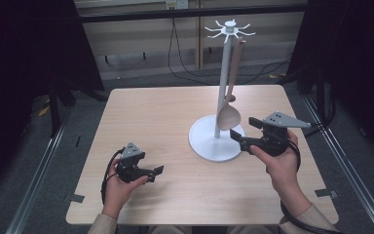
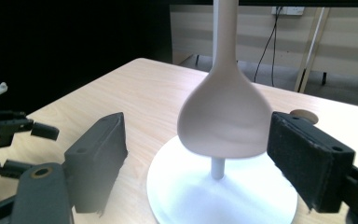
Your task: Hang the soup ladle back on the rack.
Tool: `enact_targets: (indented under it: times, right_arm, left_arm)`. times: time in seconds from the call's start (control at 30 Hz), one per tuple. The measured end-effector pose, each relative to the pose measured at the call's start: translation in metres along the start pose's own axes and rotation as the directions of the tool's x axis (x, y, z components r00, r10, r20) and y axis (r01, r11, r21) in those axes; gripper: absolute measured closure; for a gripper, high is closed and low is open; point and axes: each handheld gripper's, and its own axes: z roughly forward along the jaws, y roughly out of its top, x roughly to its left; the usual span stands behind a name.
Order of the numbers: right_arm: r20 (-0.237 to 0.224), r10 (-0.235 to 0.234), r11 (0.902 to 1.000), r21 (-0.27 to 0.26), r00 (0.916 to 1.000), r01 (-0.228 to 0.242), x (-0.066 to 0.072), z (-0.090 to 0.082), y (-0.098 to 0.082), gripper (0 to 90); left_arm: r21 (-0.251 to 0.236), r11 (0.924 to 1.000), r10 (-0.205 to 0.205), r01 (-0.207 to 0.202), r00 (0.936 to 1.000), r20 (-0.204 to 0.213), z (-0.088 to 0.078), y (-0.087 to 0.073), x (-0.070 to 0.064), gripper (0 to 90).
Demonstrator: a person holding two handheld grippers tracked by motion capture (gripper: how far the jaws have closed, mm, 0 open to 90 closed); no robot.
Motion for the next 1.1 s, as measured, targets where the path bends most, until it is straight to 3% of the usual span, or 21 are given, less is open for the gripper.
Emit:
enact_targets:
  times: [0.77,1.1]
  right_arm:
    - [-0.009,0.034,0.9977,0.06,0.9994,-0.033,-0.011,-0.009,-0.052,16.7]
    - [-0.015,0.015,0.9965,0.083,0.9998,-0.014,-0.011,-0.01,-0.067,15.9]
  left_arm:
    - [0.003,1.0,-0.002,0.002,1.0,0.006,0.001,0.0,-0.001,6.3]
    - [0.001,1.0,-0.005,0.005,1.0,0.005,0.0,0.0,-0.001,6.3]
